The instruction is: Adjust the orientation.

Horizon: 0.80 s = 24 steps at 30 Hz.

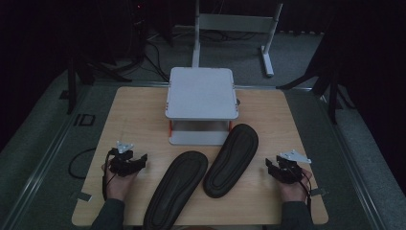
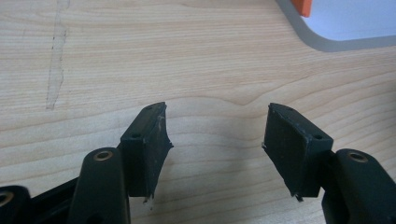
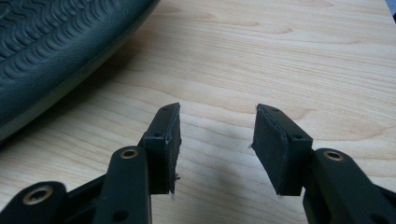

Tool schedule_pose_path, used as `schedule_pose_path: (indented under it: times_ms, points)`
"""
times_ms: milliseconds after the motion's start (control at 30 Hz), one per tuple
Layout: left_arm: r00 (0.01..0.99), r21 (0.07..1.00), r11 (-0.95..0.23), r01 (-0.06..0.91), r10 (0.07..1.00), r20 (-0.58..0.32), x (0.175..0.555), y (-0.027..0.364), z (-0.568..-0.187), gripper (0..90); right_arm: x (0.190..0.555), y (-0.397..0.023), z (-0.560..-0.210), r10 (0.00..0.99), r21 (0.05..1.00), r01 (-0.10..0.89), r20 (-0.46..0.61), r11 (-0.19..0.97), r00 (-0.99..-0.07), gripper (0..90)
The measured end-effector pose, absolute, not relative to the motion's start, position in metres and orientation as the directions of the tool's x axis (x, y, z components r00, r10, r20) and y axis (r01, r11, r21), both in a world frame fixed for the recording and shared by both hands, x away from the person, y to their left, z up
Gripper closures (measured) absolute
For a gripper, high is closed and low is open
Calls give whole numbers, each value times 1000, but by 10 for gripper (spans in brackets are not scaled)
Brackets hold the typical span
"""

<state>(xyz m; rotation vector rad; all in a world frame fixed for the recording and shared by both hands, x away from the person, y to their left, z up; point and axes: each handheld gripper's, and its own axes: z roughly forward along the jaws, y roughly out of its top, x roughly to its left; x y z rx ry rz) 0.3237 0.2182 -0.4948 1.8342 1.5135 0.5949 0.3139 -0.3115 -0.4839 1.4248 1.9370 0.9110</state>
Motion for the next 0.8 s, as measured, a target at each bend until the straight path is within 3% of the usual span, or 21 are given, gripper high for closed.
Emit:
schedule_pose_path:
  times_ms: [433,800]
  points:
    - [231,766,-109,633,971,-53,315,216,-484,383,311,-302,-482,946,795,555,-70,245,-318,483]
    - [272,766,-156,623,962,-26,314,206,-484,374,336,-290,-483,925,780,554,-79,289,-372,480]
